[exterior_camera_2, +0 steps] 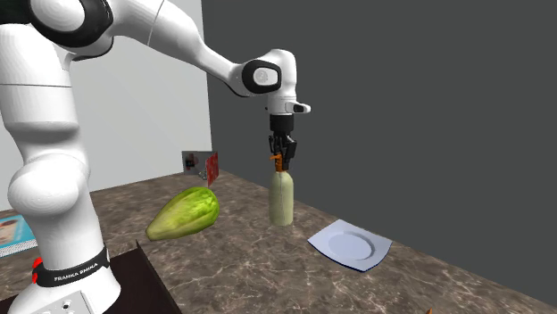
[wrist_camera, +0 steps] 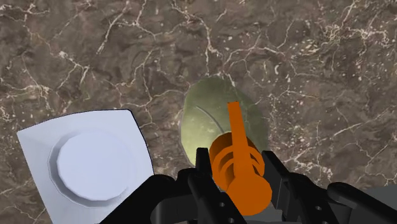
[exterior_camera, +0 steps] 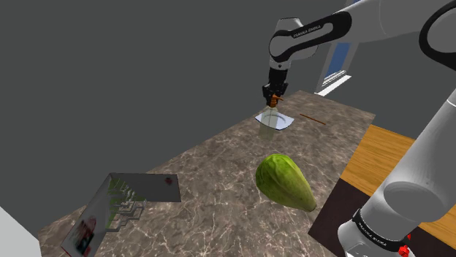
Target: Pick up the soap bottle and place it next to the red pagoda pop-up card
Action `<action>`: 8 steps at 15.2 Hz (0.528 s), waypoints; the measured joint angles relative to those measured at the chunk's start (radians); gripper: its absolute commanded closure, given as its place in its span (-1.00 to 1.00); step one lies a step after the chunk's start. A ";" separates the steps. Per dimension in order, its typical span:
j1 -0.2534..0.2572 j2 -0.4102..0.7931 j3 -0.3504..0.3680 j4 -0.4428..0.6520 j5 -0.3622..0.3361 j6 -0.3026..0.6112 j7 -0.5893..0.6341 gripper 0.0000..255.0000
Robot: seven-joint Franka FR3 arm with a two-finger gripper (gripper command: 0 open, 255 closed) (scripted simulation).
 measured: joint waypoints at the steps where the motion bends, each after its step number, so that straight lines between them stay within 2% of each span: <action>1: 0.001 -0.006 0.001 0.005 -0.001 -0.010 0.003 1.00; 8: 0.001 -0.025 0.001 0.078 -0.003 -0.103 0.003 1.00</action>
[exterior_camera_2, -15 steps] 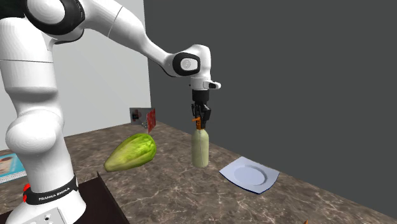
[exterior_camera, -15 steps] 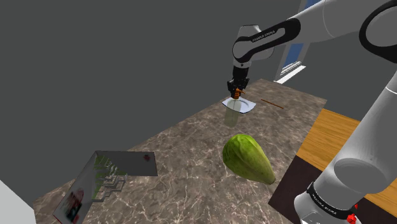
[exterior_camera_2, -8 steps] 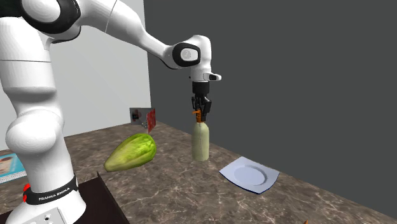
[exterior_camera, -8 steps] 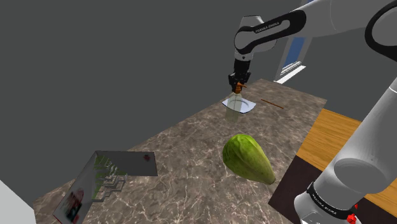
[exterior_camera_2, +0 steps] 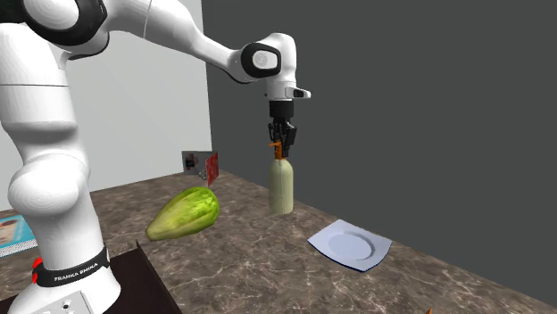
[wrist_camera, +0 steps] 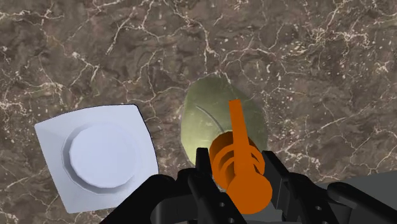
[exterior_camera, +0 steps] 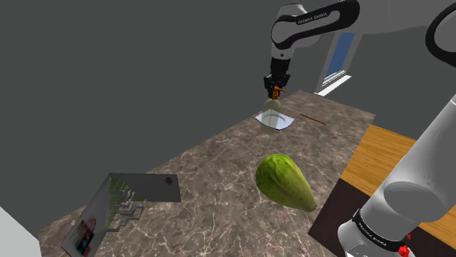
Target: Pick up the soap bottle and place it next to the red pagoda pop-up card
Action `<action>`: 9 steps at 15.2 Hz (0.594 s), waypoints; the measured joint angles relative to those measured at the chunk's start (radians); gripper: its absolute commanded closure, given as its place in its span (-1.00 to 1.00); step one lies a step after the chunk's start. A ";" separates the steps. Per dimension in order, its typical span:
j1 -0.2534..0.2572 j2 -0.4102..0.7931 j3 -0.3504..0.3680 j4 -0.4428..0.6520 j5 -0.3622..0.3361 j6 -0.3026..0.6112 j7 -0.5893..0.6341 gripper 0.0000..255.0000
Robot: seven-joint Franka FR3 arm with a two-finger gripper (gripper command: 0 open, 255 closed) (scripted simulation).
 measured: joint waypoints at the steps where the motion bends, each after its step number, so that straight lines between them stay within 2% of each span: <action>1: 0.000 -0.002 0.000 0.010 0.000 -0.012 0.000 1.00; 9: 0.002 -0.012 0.002 0.107 -0.001 -0.119 0.002 1.00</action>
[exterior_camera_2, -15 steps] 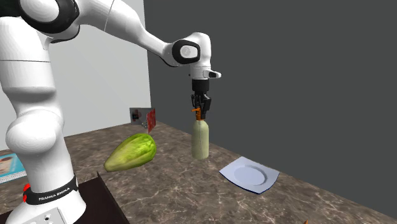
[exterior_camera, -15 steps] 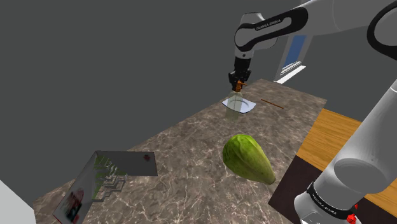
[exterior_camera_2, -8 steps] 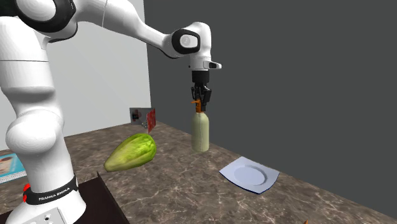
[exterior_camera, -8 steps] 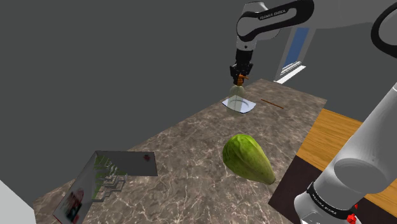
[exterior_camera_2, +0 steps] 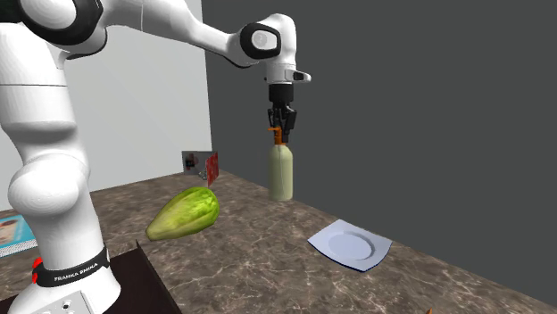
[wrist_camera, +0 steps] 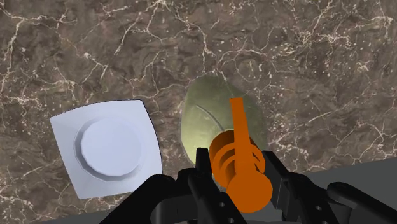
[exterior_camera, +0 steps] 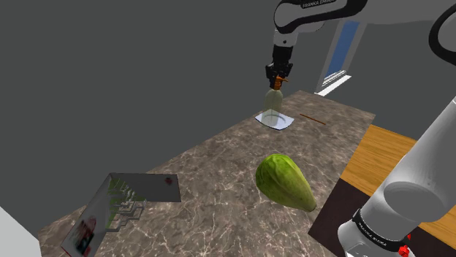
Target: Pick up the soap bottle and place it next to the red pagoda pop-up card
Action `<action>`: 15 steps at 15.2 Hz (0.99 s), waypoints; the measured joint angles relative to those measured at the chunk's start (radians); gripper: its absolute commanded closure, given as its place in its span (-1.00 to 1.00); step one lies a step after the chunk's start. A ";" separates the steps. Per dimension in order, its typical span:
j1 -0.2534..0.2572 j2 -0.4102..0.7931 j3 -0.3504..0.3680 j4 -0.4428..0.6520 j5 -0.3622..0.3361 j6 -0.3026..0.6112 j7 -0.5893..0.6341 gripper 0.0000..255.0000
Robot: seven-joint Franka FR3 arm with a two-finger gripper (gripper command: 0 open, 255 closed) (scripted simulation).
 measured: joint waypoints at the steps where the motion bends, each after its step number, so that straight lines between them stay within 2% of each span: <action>1: 0.000 0.002 0.000 0.016 0.000 -0.014 -0.001 1.00; 15: -0.002 0.030 -0.002 0.239 0.004 -0.209 -0.007 1.00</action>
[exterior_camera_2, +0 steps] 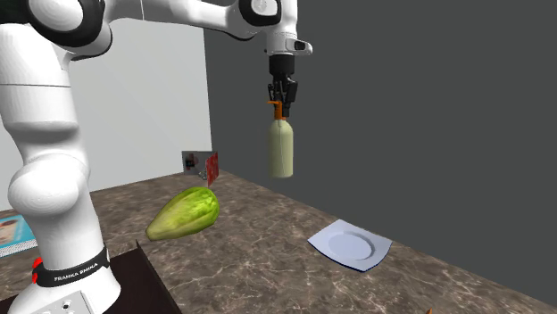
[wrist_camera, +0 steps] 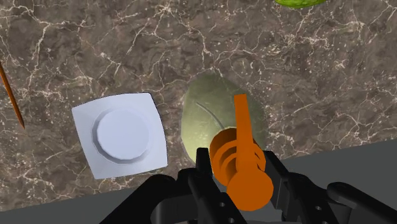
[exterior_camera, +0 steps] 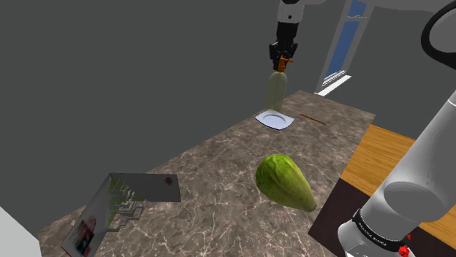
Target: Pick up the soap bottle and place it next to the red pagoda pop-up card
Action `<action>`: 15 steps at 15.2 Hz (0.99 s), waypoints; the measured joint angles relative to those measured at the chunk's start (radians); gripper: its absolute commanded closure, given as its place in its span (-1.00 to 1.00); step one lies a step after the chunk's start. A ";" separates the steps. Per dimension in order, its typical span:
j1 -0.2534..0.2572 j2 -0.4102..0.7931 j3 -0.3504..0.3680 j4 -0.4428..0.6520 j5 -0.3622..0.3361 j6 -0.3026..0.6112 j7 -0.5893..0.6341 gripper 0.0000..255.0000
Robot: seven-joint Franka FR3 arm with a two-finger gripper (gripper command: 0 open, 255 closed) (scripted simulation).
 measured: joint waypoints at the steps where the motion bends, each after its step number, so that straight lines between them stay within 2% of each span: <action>1: 0.000 0.003 0.000 0.019 0.000 -0.016 0.000 1.00; 15: -0.007 0.093 -0.005 0.329 0.013 -0.237 -0.010 1.00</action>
